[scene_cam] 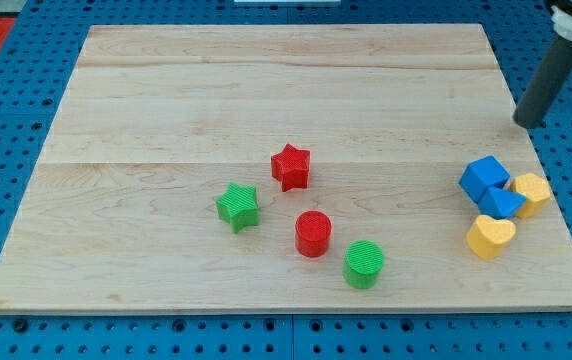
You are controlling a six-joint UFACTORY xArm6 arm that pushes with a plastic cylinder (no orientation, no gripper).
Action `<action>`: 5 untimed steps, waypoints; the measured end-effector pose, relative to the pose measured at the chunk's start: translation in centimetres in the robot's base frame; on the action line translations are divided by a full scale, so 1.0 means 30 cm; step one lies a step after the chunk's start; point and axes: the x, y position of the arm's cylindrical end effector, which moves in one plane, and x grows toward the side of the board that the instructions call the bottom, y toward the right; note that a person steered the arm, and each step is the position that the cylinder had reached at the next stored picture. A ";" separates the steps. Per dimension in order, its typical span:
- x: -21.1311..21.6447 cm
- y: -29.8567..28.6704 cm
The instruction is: Point at the top side of the yellow hexagon
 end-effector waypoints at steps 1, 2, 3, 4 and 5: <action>0.005 0.034; 0.036 0.030; 0.070 -0.036; 0.111 -0.105; 0.173 -0.116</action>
